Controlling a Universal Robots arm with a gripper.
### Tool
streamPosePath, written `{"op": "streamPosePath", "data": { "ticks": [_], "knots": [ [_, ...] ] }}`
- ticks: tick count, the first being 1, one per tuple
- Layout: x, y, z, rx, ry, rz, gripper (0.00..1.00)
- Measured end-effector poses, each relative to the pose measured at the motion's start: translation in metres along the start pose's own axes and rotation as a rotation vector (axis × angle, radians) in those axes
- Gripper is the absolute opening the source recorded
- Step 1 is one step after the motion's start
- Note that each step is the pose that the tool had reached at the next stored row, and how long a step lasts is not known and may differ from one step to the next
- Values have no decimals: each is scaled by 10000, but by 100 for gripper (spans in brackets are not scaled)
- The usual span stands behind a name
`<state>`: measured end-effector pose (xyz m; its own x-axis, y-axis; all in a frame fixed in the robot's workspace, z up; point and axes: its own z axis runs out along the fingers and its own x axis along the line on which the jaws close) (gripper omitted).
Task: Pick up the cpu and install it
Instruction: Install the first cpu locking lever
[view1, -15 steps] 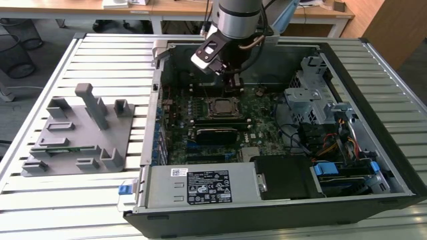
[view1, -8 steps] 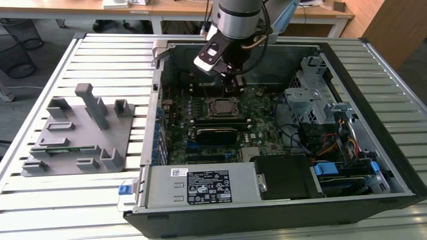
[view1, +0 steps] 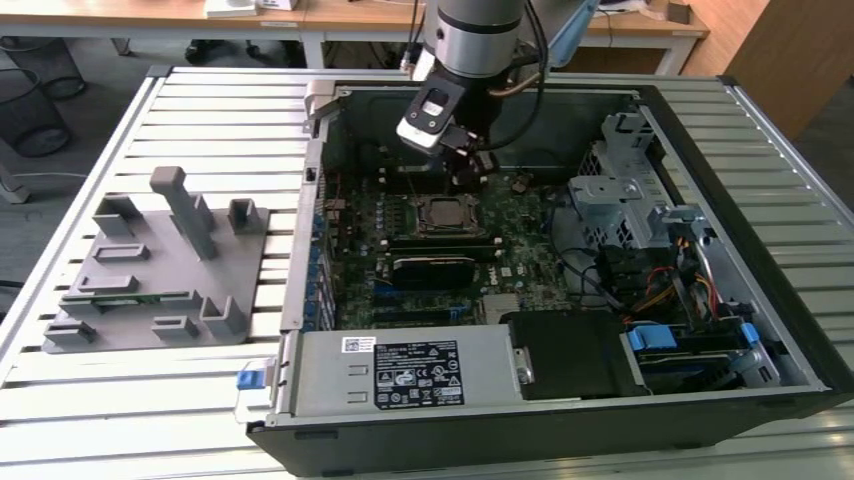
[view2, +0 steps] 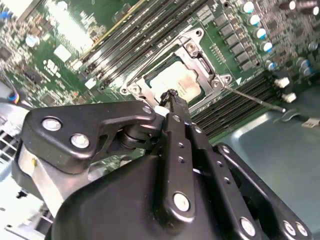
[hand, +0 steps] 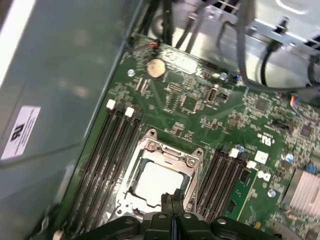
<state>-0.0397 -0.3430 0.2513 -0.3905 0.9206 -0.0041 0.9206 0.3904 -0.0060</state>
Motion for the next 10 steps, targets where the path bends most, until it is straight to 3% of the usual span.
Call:
{"op": "streamPosePath", "data": {
  "ticks": [10],
  "knots": [
    [0, 0, 0, -7, -11, -1820, 11]
  ]
}}
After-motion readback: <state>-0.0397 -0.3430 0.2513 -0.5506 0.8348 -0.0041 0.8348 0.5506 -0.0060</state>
